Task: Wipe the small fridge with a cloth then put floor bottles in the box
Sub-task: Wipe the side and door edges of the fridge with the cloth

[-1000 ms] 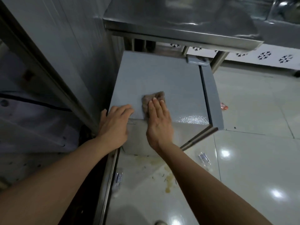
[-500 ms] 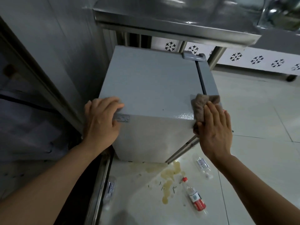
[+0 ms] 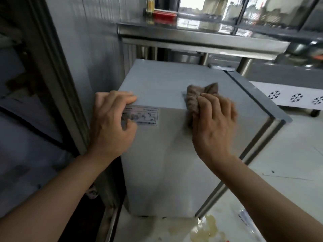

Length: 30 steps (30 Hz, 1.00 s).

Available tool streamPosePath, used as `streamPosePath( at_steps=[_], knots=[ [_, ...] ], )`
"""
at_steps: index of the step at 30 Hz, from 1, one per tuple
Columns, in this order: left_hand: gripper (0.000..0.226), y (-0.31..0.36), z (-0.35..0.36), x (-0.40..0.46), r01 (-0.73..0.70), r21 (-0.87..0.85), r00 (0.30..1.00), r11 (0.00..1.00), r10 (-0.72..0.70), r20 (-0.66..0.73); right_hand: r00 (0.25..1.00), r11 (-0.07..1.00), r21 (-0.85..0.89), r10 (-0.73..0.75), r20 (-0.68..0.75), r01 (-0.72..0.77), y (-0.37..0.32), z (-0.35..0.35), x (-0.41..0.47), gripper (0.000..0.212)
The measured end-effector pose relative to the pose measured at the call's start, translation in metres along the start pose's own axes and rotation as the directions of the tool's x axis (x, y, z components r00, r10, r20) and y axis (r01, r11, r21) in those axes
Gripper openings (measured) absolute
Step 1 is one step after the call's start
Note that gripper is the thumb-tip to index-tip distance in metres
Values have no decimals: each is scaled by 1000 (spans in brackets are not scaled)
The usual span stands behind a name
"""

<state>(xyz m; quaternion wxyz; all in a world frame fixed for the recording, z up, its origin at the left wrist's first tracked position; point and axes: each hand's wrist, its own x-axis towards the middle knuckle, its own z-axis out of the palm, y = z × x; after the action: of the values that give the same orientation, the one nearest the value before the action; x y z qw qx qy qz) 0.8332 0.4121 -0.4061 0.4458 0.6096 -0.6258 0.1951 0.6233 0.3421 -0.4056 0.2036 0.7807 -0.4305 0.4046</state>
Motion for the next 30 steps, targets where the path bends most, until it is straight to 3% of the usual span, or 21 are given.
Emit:
streamPosePath(
  at_steps=[3, 6, 10, 12, 14, 16, 19, 24, 27, 30],
  knots=[
    [43, -6, 10, -4, -62, 8, 997, 998, 62, -53, 994, 997, 2, -71, -83, 72, -43, 19, 8, 19],
    [42, -13, 17, -9, -63, -79, 988, 995, 51, -147, 981, 987, 5, -160, -107, 161, -80, 35, 14, 28],
    [32, -20, 19, -12, -57, -228, 971, 972, 0, -240, 958, 964, -71, -262, -114, 255, -60, 34, 9, 40],
    [31, -23, 18, -14, -115, -168, 961, 979, 67, -267, 967, 970, -114, -227, -115, 214, -20, 26, -3, 41],
    [37, -26, 18, -21, -148, -130, 957, 981, 109, -267, 985, 983, -165, -102, -139, 78, 24, 14, -19, 46],
    [44, -27, 15, -26, -104, -174, 967, 979, 58, -248, 987, 983, -181, 13, -159, -42, 52, 2, -29, 51],
    [49, -29, 10, -28, -68, -295, 980, 953, 8, -201, 981, 990, -113, 57, -188, -79, 36, 5, -21, 46],
    [64, -31, 2, -34, -12, -457, 988, 889, -59, -140, 979, 990, -20, -144, -147, 143, -61, 35, -5, 51],
    [67, -43, -5, -42, 5, -401, 989, 916, -64, -134, 947, 953, 43, -293, -131, 301, -105, 45, 7, 53],
    [71, -59, -10, -47, 12, -309, 987, 951, -60, -146, 876, 884, -44, -467, -123, 465, -120, 51, 22, 43]
  ],
)
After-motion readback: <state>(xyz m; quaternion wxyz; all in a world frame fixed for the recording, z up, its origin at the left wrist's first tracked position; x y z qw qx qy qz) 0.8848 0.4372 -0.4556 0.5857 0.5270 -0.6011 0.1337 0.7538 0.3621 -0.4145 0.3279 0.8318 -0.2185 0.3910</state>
